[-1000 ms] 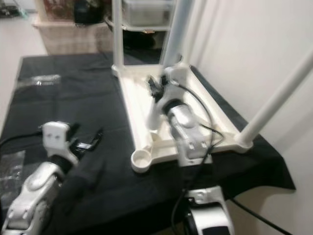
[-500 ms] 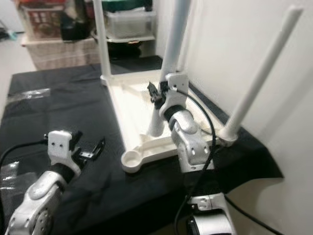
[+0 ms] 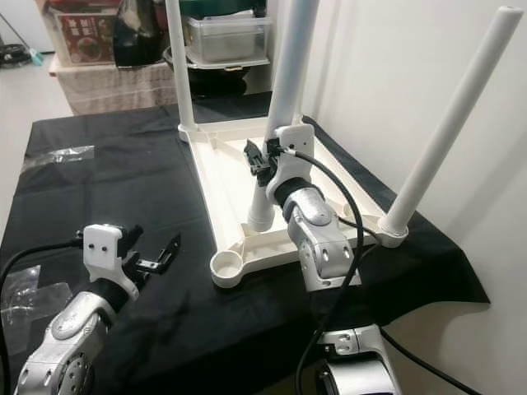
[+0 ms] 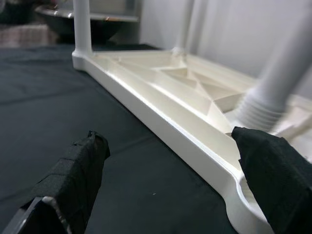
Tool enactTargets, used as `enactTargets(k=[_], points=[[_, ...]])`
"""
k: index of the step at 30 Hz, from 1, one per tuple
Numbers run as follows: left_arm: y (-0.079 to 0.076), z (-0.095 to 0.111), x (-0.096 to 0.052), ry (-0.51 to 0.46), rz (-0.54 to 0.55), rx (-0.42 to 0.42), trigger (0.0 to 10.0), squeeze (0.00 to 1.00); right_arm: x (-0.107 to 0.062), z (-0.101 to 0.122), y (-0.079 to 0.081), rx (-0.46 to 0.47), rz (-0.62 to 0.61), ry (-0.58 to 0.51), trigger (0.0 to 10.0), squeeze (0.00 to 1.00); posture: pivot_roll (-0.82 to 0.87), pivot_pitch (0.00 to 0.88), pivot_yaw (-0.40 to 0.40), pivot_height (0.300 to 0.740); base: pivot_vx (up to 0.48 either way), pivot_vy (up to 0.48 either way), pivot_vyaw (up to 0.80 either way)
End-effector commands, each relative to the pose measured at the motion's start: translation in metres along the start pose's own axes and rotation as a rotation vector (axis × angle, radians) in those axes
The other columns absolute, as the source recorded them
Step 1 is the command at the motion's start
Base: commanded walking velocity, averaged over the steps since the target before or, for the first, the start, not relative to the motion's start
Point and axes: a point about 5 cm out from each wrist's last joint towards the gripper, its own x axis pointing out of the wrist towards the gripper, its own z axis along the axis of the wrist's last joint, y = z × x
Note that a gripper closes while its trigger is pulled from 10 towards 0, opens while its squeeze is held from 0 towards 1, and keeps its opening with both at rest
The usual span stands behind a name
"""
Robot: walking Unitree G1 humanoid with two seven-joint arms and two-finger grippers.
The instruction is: Building children table
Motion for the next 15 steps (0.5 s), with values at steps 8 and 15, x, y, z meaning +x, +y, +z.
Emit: enactTargets(k=[8, 15], points=[[0.0043, -0.0010, -0.0034, 0.010, 0.006, 0.022, 10.0, 0.00, 0.0008, 0.0002, 0.0082, 0.024, 0.018, 0.008, 10.0, 0.00, 0.06, 0.000, -0.054, 0.740, 0.000, 0.000, -0.50], [0.0025, -0.0033, -0.0041, 0.024, -0.007, 0.028, 10.0, 0.00, 0.0003, -0.0008, 0.0050, 0.026, 0.001, 0.014, 10.0, 0.00, 0.06, 0.000, -0.054, 0.740, 0.000, 0.000, -0.73]])
